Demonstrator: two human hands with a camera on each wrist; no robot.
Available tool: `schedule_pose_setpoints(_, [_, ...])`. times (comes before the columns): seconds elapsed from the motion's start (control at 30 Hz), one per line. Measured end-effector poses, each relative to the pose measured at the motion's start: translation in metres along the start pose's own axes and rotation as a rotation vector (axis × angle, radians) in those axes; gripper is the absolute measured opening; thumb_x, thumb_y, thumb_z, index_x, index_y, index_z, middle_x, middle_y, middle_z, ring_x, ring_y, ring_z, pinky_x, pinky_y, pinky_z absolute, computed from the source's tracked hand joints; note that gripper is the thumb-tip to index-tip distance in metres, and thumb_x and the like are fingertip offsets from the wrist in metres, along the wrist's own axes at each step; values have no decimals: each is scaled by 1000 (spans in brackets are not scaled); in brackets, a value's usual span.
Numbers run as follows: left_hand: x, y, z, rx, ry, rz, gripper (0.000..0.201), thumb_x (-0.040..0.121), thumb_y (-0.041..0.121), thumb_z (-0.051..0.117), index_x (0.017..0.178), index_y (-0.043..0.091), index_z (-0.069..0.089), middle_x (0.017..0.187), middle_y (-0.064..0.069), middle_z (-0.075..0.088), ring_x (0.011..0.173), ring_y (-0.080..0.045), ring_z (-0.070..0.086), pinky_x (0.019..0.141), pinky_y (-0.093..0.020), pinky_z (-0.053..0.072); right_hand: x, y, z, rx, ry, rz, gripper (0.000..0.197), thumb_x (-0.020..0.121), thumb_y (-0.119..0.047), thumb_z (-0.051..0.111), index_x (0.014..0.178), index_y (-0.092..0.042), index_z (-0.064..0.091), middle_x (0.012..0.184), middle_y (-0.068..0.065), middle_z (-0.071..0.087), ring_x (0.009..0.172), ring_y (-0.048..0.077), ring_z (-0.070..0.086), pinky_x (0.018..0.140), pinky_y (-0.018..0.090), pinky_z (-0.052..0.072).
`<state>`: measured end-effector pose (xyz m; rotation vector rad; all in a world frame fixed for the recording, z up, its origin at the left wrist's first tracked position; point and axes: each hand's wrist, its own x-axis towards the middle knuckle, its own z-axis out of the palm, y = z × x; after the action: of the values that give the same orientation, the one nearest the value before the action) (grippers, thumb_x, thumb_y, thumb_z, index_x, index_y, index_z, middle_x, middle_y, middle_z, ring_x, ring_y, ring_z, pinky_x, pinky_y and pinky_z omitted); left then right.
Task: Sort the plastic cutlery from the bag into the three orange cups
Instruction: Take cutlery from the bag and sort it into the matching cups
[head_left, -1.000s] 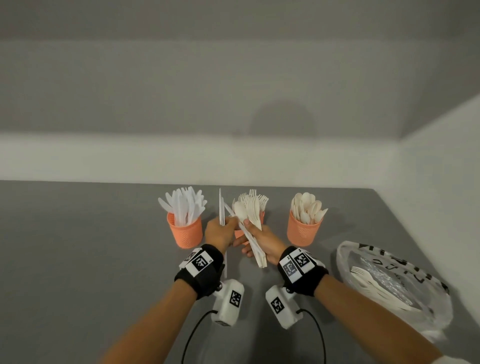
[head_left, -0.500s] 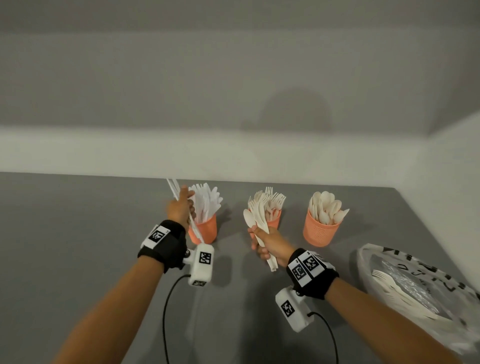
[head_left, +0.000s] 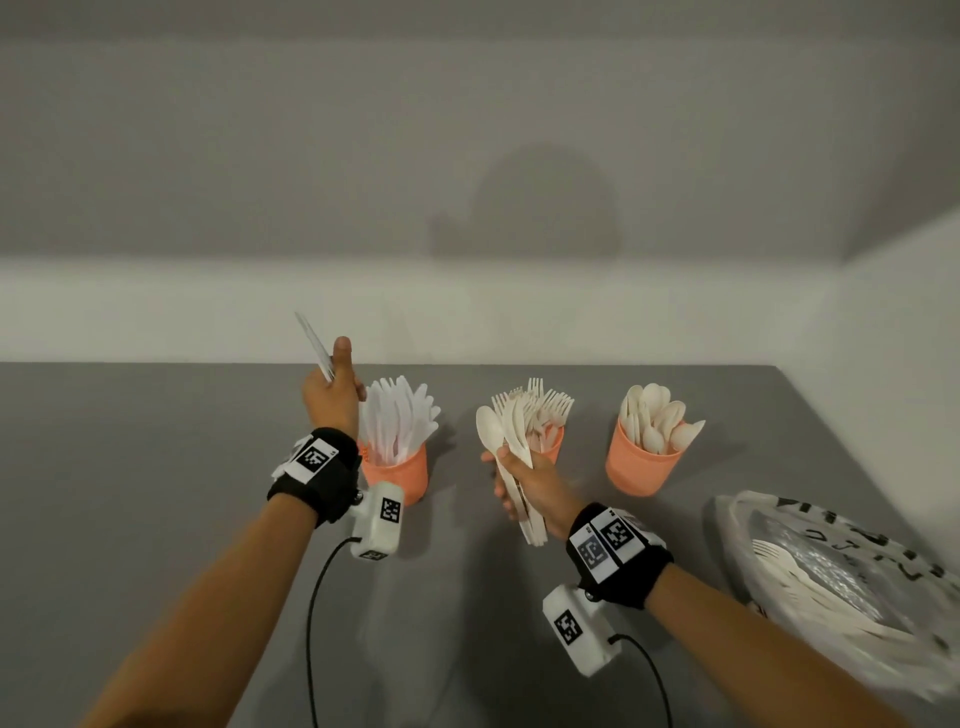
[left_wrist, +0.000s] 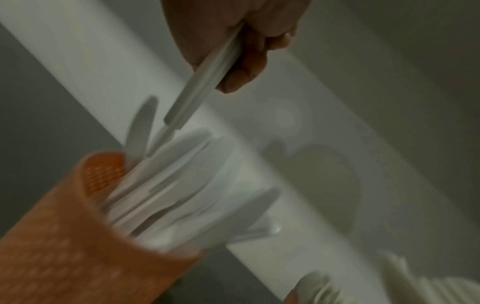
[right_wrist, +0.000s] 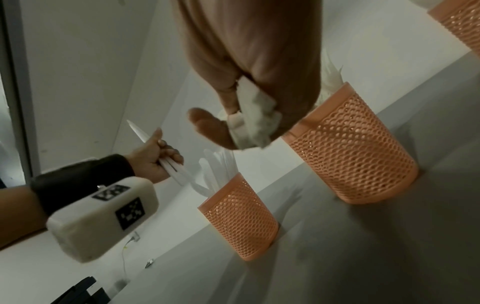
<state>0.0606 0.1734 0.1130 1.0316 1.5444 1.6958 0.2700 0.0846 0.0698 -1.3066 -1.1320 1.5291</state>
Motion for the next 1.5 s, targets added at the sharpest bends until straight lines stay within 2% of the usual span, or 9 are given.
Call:
schedule_pose_setpoints(0.2, [-10,-48,0,113,-124,46,27,91,22,56,68,15,46,61,-6,55,46,-3,53,56,-22,45,1,2,1,-89,98,17,26,98,-35,39,87,-19,57,55,1,43,32,3,36,35,16,30])
schedule_pose_setpoints(0.43, [-8,-52,-5,524,-227,445,18,90,5,49,102,-4,60,99,-18,56,87,-29,55,78,-28,39,0,6,5,-66,93,70,29,97,-37,42,79,-17,52,55,2,42,33,6,39,36,16,32])
schedule_pose_setpoints(0.6, [-15,-55,-10,740,-396,547,47,89,23,35,122,-5,54,123,-24,51,107,-37,54,90,-40,45,-3,4,7,-48,93,69,30,97,-36,42,78,-15,50,53,2,40,35,8,44,39,19,38])
schedule_pose_setpoints(0.83, [-14,-53,-6,1002,-423,487,81,85,54,8,143,1,27,150,-21,26,140,-36,23,115,-49,14,-9,2,-1,-96,100,58,30,96,-40,43,81,-17,52,53,1,41,33,6,36,36,18,34])
schedule_pose_setpoints(1.03, [-47,-17,12,559,-316,609,53,92,37,31,135,7,42,137,-12,45,129,-26,40,110,-38,31,-13,-4,-11,21,16,64,31,96,-46,40,87,-19,54,49,-3,38,33,5,33,35,17,32])
schedule_pose_setpoints(1.17, [-91,5,39,176,-542,219,28,97,13,42,121,4,53,95,-1,61,86,-15,58,82,-27,48,-22,-8,-18,157,-115,111,39,97,-48,28,82,-18,49,36,-8,29,33,4,33,37,17,33])
schedule_pose_setpoints(1.3, [-118,6,59,-55,-830,-385,35,98,27,33,105,1,56,65,-5,50,51,-9,51,57,-22,45,-30,-8,-22,185,-195,150,42,90,-56,31,82,-18,49,33,-8,28,31,4,30,35,16,29])
schedule_pose_setpoints(1.4, [-135,11,65,-277,-951,-613,42,99,27,24,96,2,58,49,1,49,36,-5,41,63,-27,40,-36,-7,-31,245,-239,164,44,81,-60,37,85,-19,52,35,-9,33,30,3,31,32,15,29])
schedule_pose_setpoints(1.5, [-146,13,71,-270,-974,-608,41,100,23,24,102,5,60,68,-7,69,63,-13,65,81,-34,50,-44,-5,-42,272,-235,180,43,91,-56,32,90,-19,55,40,-9,39,30,2,31,32,14,28])
